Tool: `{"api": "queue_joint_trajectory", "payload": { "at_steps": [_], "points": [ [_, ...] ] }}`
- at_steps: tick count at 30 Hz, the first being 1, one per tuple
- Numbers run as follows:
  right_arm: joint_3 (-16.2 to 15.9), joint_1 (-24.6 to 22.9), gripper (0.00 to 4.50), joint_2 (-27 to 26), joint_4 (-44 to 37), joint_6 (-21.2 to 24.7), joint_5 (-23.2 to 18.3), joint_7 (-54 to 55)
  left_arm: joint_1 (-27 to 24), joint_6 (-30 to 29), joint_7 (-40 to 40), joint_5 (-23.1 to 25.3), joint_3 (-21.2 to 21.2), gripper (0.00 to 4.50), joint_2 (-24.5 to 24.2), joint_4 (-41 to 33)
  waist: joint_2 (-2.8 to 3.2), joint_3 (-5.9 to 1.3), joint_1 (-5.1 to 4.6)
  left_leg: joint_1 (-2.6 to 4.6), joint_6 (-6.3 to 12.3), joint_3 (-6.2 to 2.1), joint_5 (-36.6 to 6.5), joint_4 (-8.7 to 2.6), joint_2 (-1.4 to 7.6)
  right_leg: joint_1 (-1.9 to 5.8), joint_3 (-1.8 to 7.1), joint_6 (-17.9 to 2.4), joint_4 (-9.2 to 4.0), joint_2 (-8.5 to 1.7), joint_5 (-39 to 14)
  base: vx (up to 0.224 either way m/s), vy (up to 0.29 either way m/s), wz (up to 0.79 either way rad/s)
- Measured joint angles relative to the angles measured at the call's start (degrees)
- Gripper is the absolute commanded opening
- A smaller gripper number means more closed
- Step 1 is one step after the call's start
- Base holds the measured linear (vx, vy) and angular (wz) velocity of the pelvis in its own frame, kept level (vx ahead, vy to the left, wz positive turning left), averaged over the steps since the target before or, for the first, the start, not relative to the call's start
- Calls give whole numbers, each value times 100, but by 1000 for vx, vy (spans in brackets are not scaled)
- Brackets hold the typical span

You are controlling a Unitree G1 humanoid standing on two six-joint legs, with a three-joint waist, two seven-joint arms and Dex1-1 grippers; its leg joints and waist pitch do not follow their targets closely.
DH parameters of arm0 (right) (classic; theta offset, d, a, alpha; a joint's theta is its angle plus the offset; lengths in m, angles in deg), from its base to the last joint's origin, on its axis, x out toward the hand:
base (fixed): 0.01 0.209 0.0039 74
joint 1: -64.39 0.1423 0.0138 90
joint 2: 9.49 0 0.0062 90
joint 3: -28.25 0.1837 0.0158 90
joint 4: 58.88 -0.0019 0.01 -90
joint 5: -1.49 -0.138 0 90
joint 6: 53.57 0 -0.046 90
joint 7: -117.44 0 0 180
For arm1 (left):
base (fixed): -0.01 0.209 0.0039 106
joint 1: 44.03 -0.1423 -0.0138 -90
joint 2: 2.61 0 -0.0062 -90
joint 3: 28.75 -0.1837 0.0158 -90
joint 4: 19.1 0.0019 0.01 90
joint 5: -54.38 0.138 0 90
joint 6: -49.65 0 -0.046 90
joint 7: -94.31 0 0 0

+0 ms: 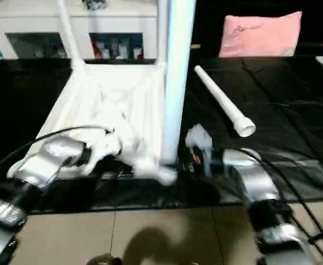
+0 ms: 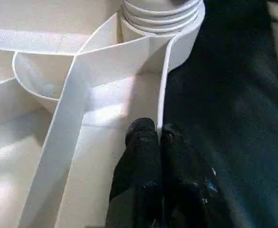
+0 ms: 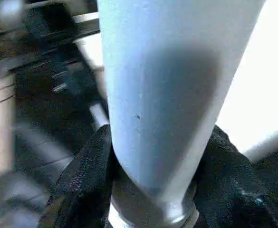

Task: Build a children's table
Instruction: Rotate leg to tighten

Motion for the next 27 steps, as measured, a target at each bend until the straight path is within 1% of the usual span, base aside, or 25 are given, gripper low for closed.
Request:
{"api": "queue_joint_trajectory", "payload": {
  "at_steps": [1,2,3,5,7,9,10,12,15,16,17,18,19,21,22,24,26,27],
  "points": [
    [87,44,200,-79,85,37,23,305,38,-166,221,-7,63,0,123,49,1,1,-33,1,0,0,0,-1,-1,-1,1,1,-3,0,0,0,0,0],
    [234,142,200,-260,232,103,110,822,68,-394,628,-21,204,0,364,118,2,1,-83,6,0,-1,0,0,-2,-4,0,1,-4,0,0,0,0,0],
    [309,230,200,-393,346,128,170,1207,84,-543,926,-50,297,0,510,150,3,2,-134,6,-1,-14,1,-1,-2,-6,-11,1,-9,0,0,0,0,0],
    [367,333,200,-545,460,155,219,1689,129,-735,1278,-87,358,0,664,180,3,2,-213,5,-2,-43,1,-6,-3,-10,-29,1,-18,5,0,0,0,0],
    [390,406,200,-648,547,157,225,1968,146,-840,1485,-119,427,0,745,195,3,2,-242,5,-3,-55,1,-13,-4,-13,-32,1,-18,13,0,0,0,0],
    [590,683,199,-987,902,210,251,2651,170,-1045,2058,-153,709,0,998,243,4,3,-300,2,-9,-56,4,-19,-3,-24,-32,-16,-14,17,14,0,0,0],
    [661,856,199,-1136,1090,231,282,2985,202,-1148,2331,-149,798,0,1109,245,5,3,-335,-5,-13,-56,7,-19,-3,-36,-32,-20,-14,17,20,0,0,0],
    [814,1145,199,-1344,1419,243,332,3488,250,-1300,2737,-150,891,0,1308,231,4,3,-369,-21,-31,-63,17,-17,-5,-65,-34,-33,-16,17,31,0,0,0],
    [927,1318,199,-1448,1591,244,340,3695,270,-1395,2976,-163,904,0,1395,176,4,3,-347,-22,-39,-71,20,-20,-5,-79,-38,-69,-14,21,55,18,-2,0],
    [929,1335,233,-1448,1595,244,340,3695,271,-1402,2991,-167,904,0,1392,159,5,3,-321,-22,-42,-69,18,-27,-5,-79,-39,-70,-14,21,56,52,-12,5],
    [931,1336,254,-1453,1588,242,338,3694,273,-1403,2994,-170,905,0,1374,141,5,3,-291,-23,-48,-66,14,-35,-4,-79,-41,-66,-15,24,53,52,-12,5],
    [942,1336,268,-1460,1583,227,319,3688,273,-1404,2994,-170,905,0,1360,125,5,3,-268,-25,-52,-66,11,-40,-3,-83,-42,-63,-16,26,50,0,0,0],
    [980,1329,270,-1484,1578,224,244,3655,278,-1403,3019,-165,914,0,1340,120,5,3,-262,-26,-53,-66,9,-46,-2,-86,-42,-60,-17,26,46,0,0,0],
    [965,1166,290,-1572,1598,252,136,3437,341,-1403,3183,-99,970,0,1213,121,7,5,-327,-31,-67,-67,-1,-47,1,-98,-39,-60,-22,34,46,0,0,0],
    [929,1049,303,-1610,1689,263,144,3393,395,-1398,3214,-85,989,0,1189,121,12,7,-337,-40,-68,-68,-2,-47,1,-108,-40,-60,-23,34,46,0,0,0],
    [877,822,316,-1653,1798,116,172,3339,545,-1288,3216,-75,1020,0,1125,102,23,14,-330,-93,-66,-63,1,-43,1,-171,-34,-61,-12,29,47,0,0,0],
    [888,808,334,-1587,1664,122,161,3273,611,-1133,3201,-37,1009,0,1066,104,26,15,-313,-104,-40,-59,16,-36,-1,-185,-32,-62,-3,27,47,0,0,0],
    [911,809,355,-1562,1621,121,155,3254,612,-1108,3201,-28,1009,0,1040,106,26,15,-304,-103,-39,-58,16,-36,-1,-185,-32,-62,-3,27,47,0,0,0]
  ]
}}
